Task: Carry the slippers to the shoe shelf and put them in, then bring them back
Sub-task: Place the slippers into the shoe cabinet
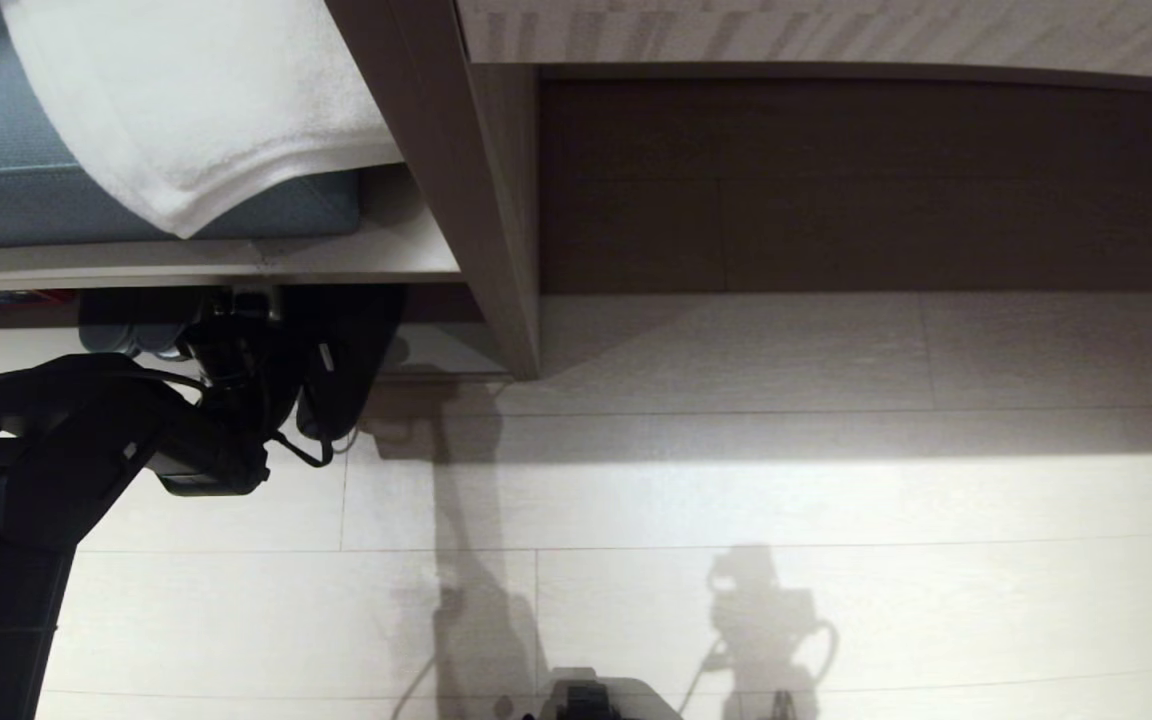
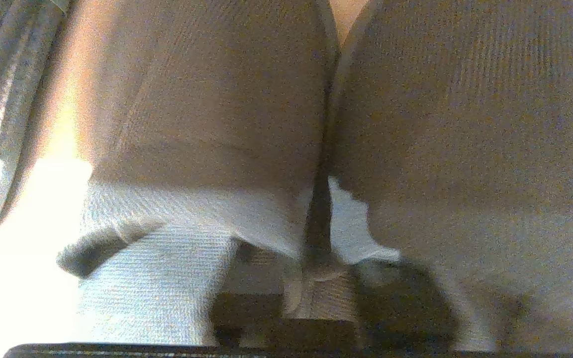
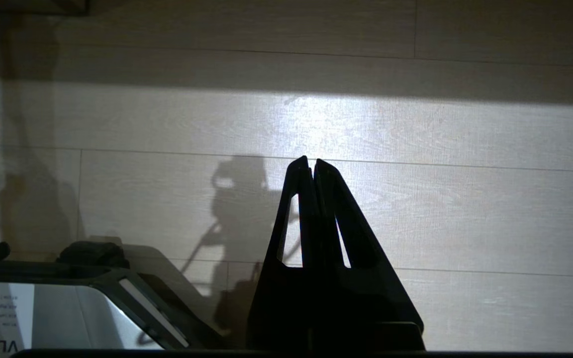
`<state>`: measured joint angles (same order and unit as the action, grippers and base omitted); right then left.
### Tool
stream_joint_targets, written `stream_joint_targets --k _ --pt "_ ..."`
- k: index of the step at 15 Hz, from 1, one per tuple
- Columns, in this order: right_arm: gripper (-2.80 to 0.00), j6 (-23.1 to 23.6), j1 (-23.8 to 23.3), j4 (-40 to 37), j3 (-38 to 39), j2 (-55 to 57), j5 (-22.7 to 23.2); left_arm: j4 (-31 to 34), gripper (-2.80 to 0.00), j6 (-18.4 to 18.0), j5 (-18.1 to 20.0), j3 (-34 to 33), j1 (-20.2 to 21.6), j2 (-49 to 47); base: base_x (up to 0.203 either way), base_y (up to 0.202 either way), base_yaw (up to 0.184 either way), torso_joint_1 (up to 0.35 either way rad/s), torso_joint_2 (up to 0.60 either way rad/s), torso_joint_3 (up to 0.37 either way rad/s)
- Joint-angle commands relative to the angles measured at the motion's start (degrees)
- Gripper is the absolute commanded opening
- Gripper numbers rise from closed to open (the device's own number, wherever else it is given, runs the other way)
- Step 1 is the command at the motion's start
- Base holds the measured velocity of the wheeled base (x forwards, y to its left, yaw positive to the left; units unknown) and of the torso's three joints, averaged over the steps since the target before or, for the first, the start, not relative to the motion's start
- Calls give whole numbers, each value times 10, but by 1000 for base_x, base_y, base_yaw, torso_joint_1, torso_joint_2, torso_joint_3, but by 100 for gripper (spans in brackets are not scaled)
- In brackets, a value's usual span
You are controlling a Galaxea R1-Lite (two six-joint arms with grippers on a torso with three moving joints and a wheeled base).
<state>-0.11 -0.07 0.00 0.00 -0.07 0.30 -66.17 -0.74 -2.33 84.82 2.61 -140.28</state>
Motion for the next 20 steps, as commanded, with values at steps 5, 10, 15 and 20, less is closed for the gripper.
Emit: stream_joint_targets --k 5,10,15,20 --pt "-280 0 1 0 0 0 0 -3 0 1 0 -3 0 6 0 0 0 0 0 0" --pt "-280 0 1 0 0 0 0 25 0 3 1 -35 0 32 0 0 0 0 0 0" --pt "-280 0 0 0 0 0 0 34 0 1 6 -66 1 58 0 0 0 0 0 0" --pt "-280 0 0 0 0 0 0 53 0 -7 11 -102 1 97 0 0 0 0 0 0"
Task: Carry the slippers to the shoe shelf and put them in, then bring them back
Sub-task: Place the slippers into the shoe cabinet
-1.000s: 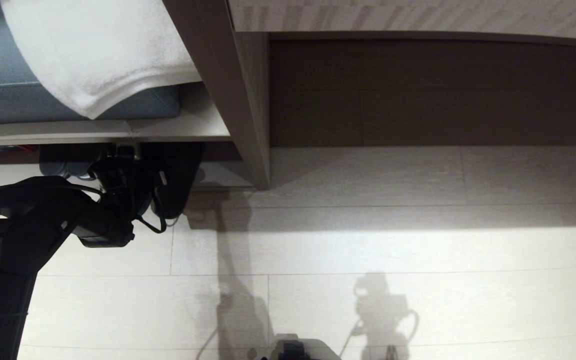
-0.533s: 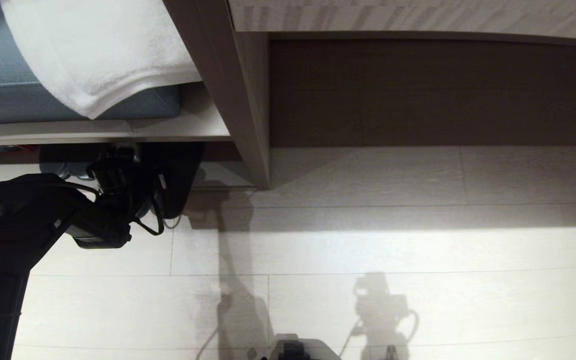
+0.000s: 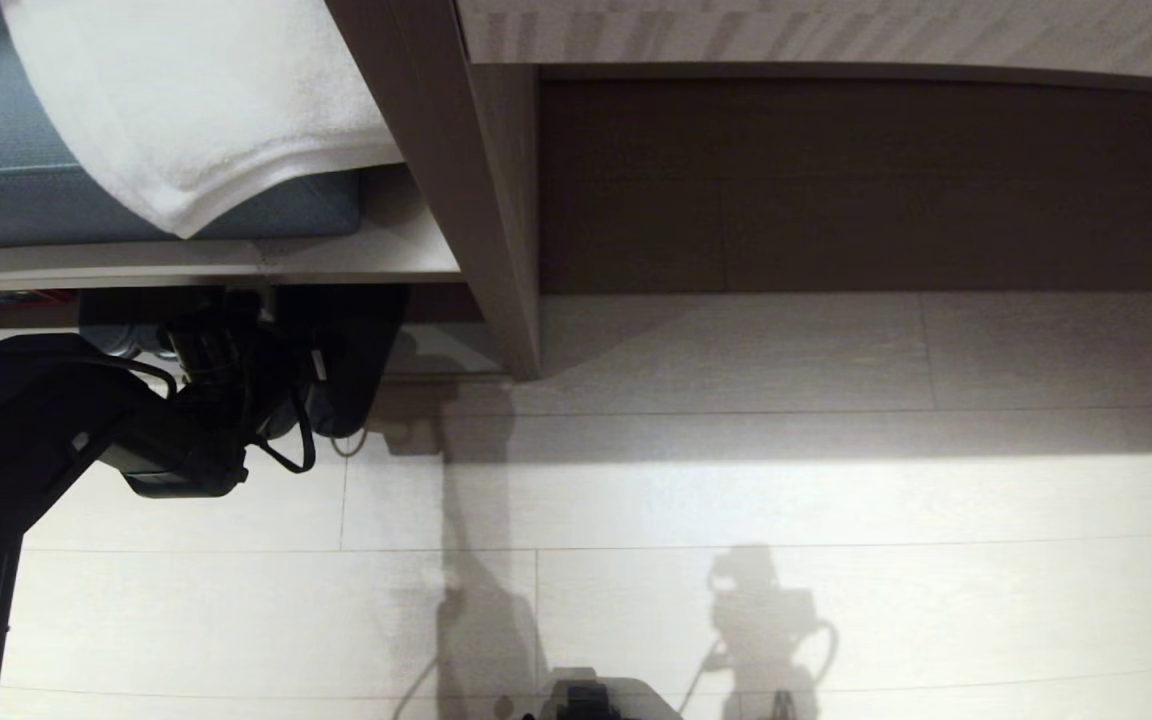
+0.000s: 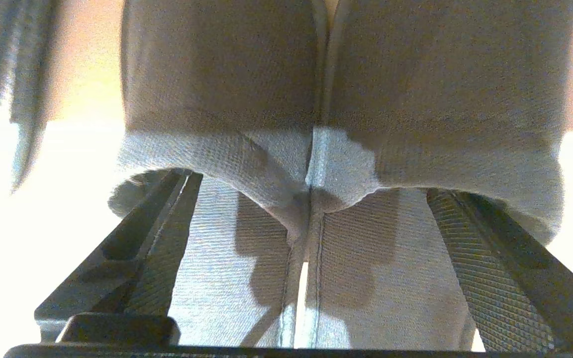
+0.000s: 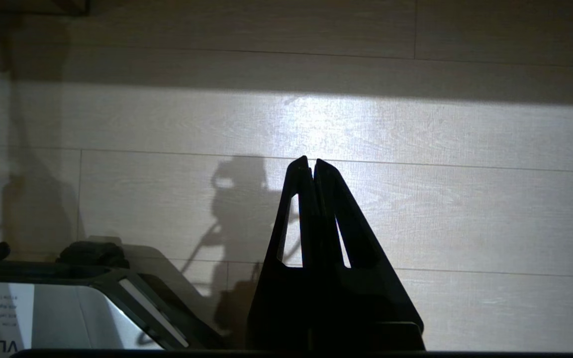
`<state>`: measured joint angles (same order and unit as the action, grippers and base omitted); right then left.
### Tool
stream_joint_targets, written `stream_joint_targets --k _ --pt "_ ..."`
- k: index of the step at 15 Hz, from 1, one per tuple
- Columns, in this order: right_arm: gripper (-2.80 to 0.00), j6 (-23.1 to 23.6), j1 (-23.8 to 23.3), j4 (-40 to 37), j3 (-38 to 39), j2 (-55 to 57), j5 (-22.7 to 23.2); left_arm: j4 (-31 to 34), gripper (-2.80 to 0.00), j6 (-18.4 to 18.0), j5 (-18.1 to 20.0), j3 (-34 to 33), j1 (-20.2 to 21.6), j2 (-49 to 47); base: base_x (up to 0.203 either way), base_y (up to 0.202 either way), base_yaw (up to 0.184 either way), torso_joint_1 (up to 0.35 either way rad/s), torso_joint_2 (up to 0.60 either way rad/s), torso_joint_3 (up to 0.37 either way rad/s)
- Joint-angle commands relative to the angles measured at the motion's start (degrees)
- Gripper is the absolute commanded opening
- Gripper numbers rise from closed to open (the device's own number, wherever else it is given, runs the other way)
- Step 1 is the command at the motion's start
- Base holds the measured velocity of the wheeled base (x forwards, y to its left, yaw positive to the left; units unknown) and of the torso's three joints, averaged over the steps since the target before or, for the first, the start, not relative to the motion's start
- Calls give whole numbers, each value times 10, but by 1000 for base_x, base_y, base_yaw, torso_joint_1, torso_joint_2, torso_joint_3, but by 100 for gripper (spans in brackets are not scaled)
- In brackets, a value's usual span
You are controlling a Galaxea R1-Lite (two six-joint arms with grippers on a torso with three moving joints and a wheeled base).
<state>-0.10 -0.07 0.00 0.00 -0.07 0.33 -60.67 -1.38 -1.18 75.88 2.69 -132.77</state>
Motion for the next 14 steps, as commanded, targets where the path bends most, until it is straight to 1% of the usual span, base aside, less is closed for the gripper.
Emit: stream_joint_targets --k 1,6,8,9,10,12,14 --pt "-280 0 0 0 0 0 0 0 0 -2 0 -25 0 33 0 0 0 0 0 0" --pt "-280 -1 0 0 0 0 0 -6 0 -38 0 -78 0 78 0 0 0 0 0 0" --pt "-280 0 1 0 0 0 0 -5 0 -62 -1 -110 0 101 0 0 0 0 0 0" --pt "-280 0 0 0 0 0 0 -3 -223 -80 -2 -123 1 114 0 0 0 0 0 0" --pt "-280 0 1 0 0 0 0 -2 -280 -88 -2 -128 1 117 0 0 0 0 0 0" --pt "-280 0 0 0 0 0 0 3 -280 -114 -4 -160 1 141 0 0 0 0 0 0" --pt "-280 0 0 0 0 0 0 14 -280 -123 -6 -177 1 158 0 0 0 0 0 0"
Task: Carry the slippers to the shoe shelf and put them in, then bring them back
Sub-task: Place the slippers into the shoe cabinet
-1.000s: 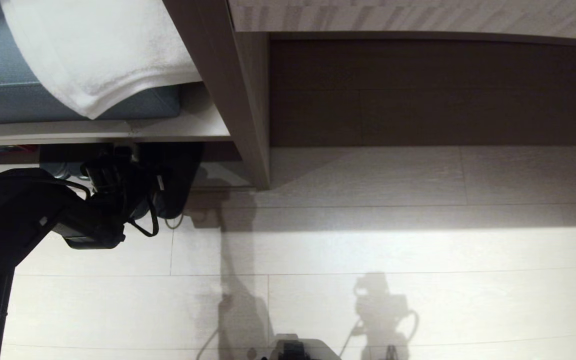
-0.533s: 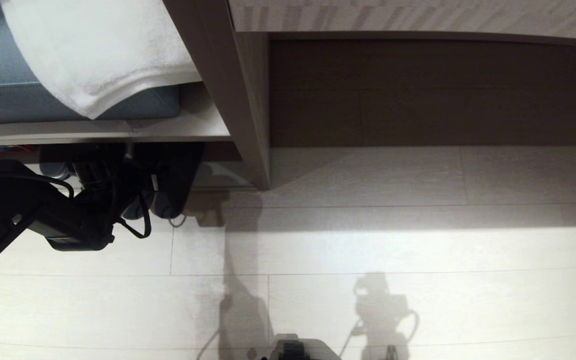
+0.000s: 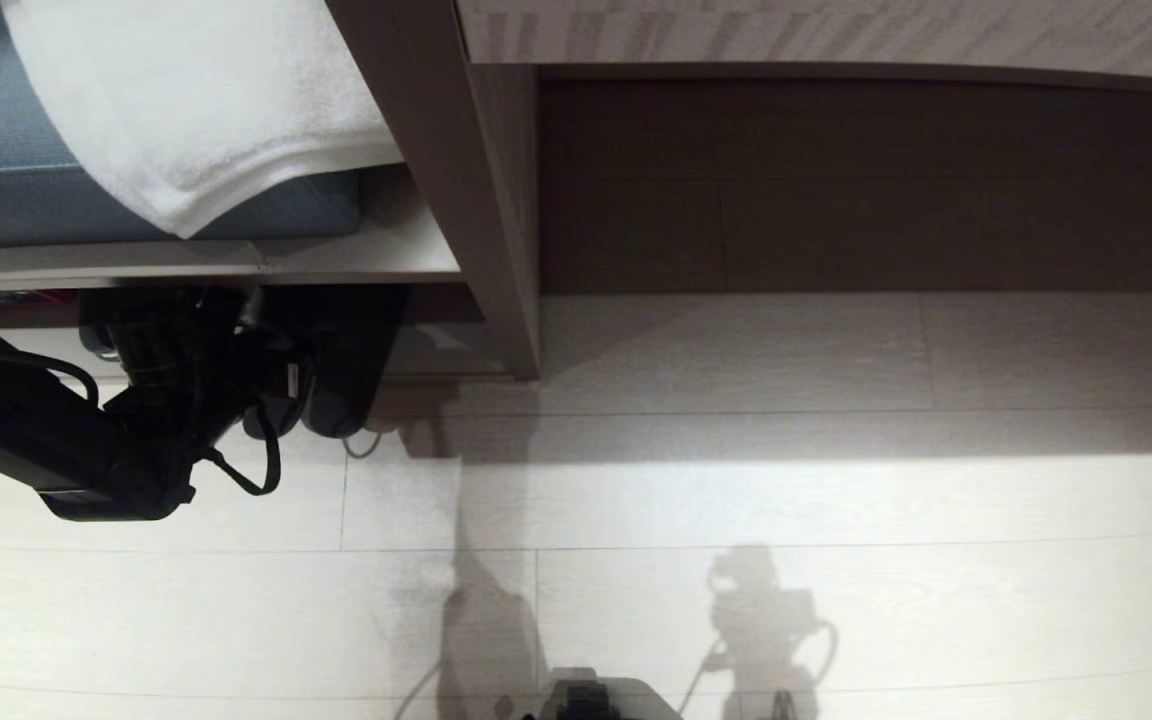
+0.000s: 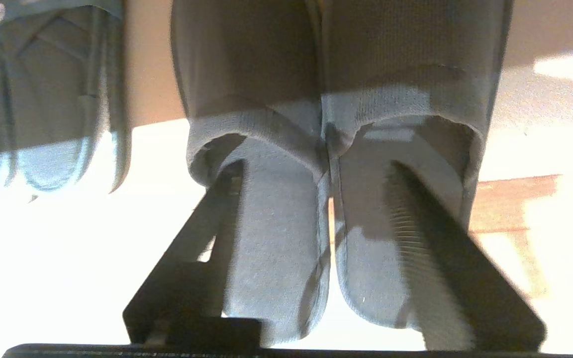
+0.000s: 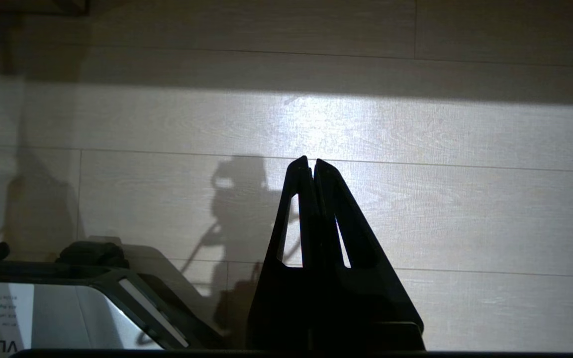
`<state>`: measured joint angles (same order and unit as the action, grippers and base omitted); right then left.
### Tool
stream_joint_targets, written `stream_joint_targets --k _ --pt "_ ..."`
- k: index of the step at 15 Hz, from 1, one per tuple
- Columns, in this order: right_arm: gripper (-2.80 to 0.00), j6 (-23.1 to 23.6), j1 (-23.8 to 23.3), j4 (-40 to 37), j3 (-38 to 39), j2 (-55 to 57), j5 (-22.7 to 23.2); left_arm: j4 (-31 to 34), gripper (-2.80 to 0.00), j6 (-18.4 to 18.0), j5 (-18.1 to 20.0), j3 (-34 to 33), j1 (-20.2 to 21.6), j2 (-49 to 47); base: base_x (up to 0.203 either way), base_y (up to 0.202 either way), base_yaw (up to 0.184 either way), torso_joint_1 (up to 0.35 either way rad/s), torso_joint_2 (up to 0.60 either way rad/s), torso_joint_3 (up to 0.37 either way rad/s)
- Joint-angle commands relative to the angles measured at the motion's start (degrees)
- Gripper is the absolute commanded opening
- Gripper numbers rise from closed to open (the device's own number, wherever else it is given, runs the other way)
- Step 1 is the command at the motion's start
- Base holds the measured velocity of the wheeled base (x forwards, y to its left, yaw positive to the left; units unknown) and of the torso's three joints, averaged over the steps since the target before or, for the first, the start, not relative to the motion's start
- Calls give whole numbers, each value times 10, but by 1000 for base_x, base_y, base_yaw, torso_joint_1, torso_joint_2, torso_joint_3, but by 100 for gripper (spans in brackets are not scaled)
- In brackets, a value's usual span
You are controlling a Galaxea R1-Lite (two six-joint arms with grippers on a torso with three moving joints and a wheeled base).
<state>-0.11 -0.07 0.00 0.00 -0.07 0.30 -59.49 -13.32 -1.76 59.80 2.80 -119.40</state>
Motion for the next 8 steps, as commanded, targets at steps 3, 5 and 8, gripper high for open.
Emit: stream_joint_targets --k 3,5,8 --pt "-280 0 0 0 0 0 0 38 -280 -40 -4 -71 10 63 0 0 0 0 0 0" --pt "-280 0 0 0 0 0 0 49 -280 -56 -9 -86 17 75 0 0 0 0 0 0" --pt "-280 0 1 0 0 0 0 77 -280 -87 -19 -163 38 127 0 0 0 0 0 0"
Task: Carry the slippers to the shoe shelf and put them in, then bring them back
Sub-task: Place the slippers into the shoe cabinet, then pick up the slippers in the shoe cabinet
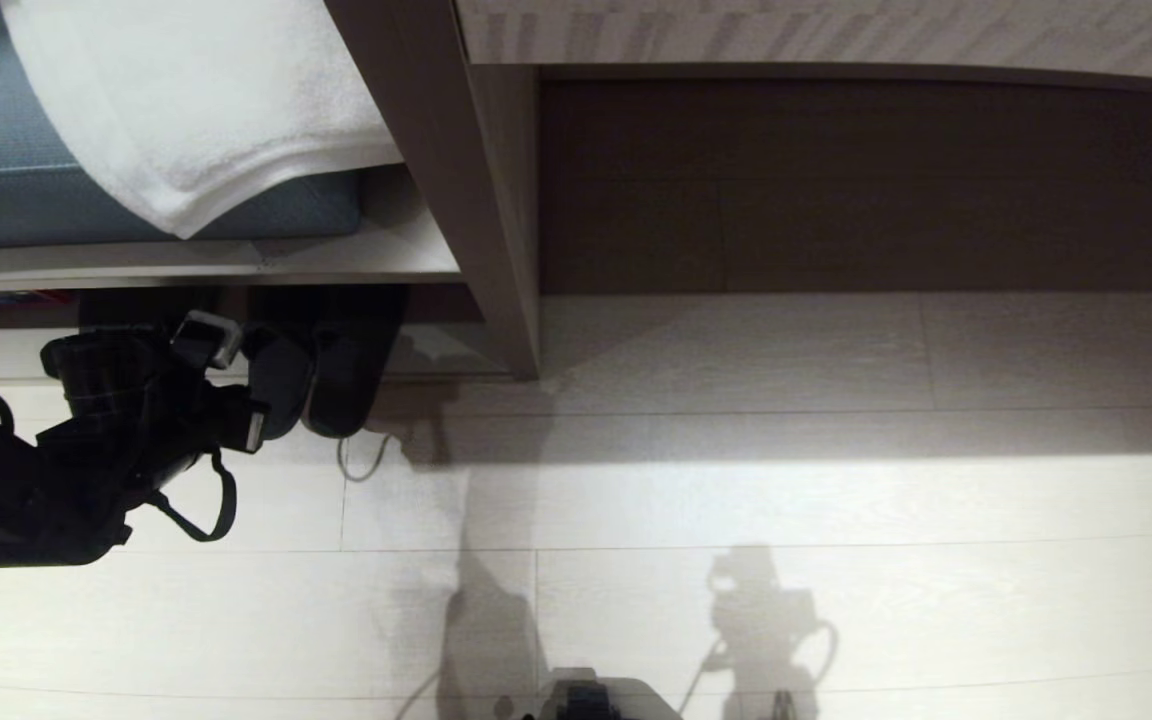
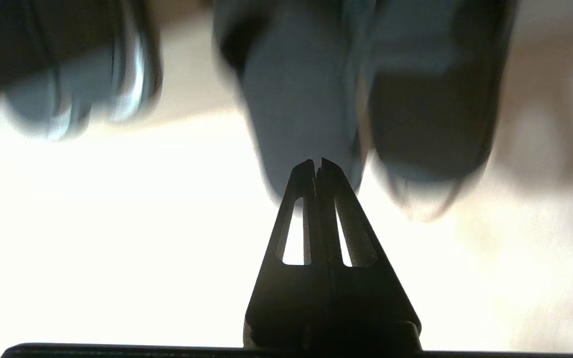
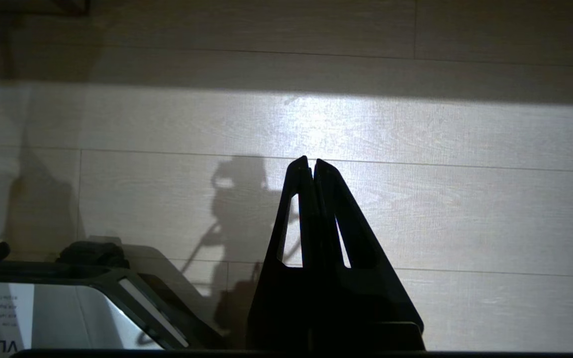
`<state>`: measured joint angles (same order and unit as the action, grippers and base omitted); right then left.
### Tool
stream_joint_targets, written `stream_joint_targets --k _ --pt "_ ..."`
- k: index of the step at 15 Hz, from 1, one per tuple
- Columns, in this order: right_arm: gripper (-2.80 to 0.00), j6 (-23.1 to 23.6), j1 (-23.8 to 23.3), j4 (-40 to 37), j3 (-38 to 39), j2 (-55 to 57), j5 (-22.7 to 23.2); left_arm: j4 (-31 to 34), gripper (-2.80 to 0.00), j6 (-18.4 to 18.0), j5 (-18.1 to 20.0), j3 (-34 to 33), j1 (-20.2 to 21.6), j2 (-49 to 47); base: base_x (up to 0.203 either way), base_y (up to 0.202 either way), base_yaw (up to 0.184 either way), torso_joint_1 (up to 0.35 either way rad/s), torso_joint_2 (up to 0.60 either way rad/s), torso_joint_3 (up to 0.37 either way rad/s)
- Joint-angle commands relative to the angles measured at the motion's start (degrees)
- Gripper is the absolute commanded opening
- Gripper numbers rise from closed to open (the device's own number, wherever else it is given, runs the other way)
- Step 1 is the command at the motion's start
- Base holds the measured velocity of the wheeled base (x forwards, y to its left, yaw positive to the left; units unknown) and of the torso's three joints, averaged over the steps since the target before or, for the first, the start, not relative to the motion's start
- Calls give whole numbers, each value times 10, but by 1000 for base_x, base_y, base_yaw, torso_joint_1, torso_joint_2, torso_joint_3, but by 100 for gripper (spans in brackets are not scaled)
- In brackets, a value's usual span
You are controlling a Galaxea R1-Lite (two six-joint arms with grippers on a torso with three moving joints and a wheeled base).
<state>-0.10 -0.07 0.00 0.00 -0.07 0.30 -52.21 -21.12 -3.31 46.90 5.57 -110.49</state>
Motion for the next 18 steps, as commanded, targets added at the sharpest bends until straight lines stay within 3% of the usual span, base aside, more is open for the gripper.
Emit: stream_joint_targets --k 1,8,11,18 --pt "-280 0 1 0 0 0 0 13 -280 -17 -8 -42 15 44 0 0 0 0 0 0" --pt "-280 0 1 0 0 0 0 75 -280 -35 -23 -188 59 232 0 0 0 0 0 0" --pt "-280 0 0 0 0 0 0 91 -280 -35 -27 -245 48 314 0 0 0 0 0 0" --pt "-280 0 0 0 0 0 0 164 -280 -26 -25 -418 -4 642 0 0 0 0 0 0"
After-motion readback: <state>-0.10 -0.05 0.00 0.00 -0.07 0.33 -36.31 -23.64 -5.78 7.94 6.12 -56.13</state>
